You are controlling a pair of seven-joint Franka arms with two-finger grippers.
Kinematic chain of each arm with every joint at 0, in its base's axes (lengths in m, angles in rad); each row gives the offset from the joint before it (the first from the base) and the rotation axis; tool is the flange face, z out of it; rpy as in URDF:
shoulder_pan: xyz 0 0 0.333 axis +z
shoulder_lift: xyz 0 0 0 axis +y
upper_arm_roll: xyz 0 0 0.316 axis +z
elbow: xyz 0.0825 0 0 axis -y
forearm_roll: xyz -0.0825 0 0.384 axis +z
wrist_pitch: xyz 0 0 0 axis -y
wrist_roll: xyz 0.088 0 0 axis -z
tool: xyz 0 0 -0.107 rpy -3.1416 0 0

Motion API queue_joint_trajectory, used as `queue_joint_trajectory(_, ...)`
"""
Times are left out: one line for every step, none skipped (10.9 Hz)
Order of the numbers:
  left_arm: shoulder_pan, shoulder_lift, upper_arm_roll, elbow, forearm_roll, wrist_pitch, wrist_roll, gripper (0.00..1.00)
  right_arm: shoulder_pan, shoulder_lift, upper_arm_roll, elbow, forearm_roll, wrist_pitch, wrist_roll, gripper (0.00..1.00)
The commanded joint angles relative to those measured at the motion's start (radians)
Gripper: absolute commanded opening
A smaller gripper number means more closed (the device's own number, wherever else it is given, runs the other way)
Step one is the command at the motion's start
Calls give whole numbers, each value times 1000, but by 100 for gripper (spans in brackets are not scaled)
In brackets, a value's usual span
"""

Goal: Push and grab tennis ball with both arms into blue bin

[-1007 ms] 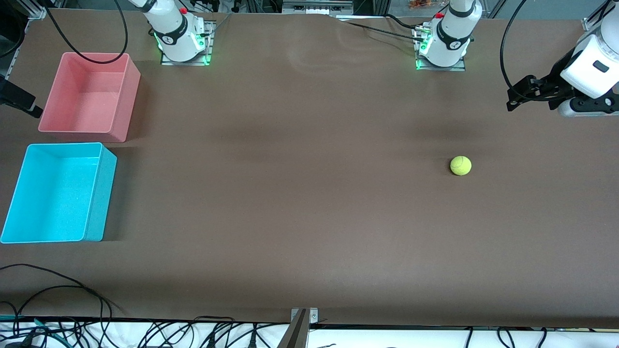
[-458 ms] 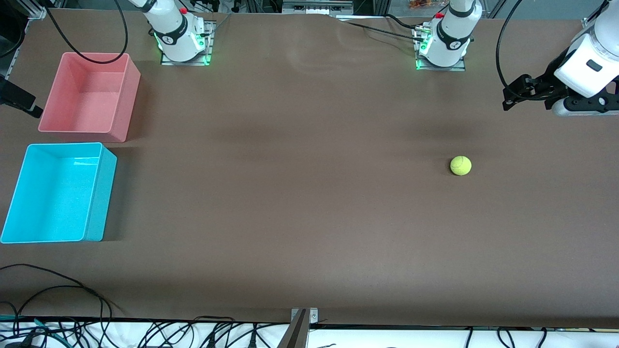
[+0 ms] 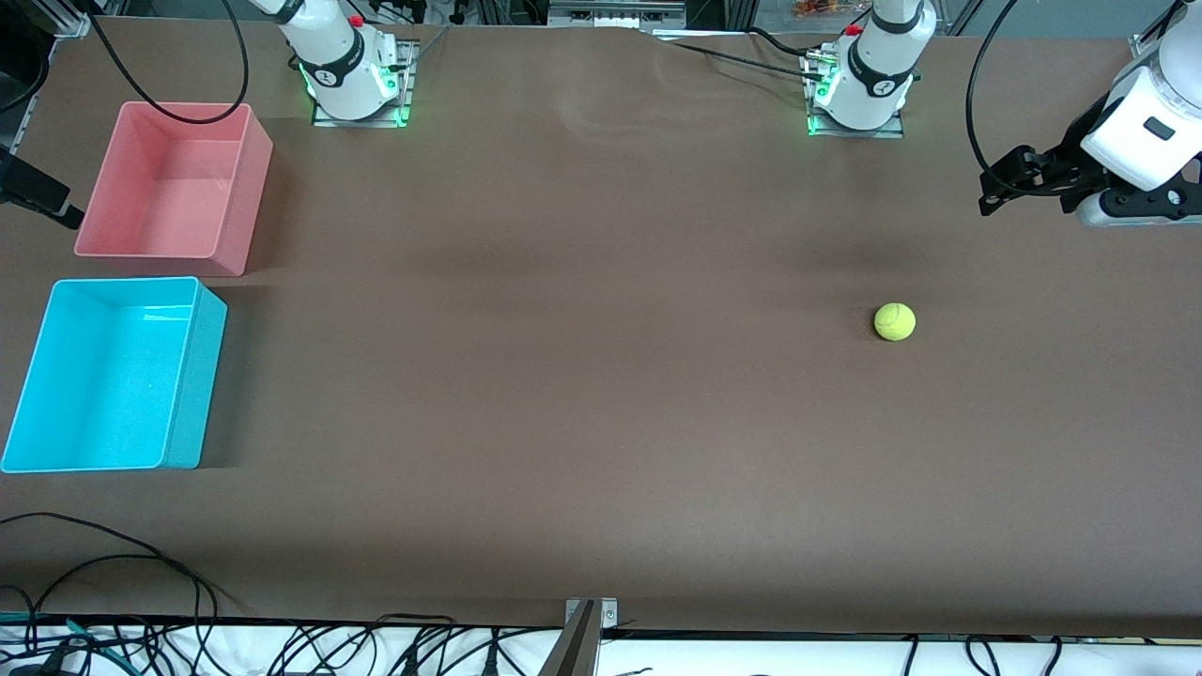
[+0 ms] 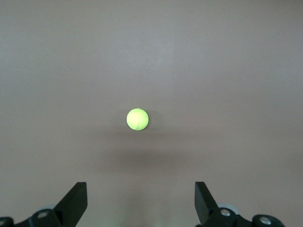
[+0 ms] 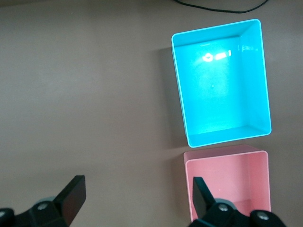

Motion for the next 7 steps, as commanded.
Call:
queue_joint_trajectory(6,17,-3,32,-6,-10,-6,100,1,-1,-2,15,17,-15,5,100)
queue_joint_trajectory(6,17,-3,32,-7,-12,-6,100,1,-1,-2,15,17,-15,2,100)
queue_joint_trajectory(6,17,-3,32,-6,-12,-6,100,1,-1,0,15,17,-15,-1,100)
queue_joint_trajectory(6,17,-3,32,-6,-12,-6,100,1,-2,0,17,17,-16,-1,100)
queue_joint_trajectory(6,17,-3,30,-6,-12,-6,100,1,-4,1,17,17,-16,0,100)
queue_joint_trajectory(6,17,-3,30,-6,-12,-6,100,3,-2,3,17,14,-15,2,100)
queue_joint_trajectory(6,17,-3,30,-6,-12,-6,100,3,-4,5,17,14,-15,2,100)
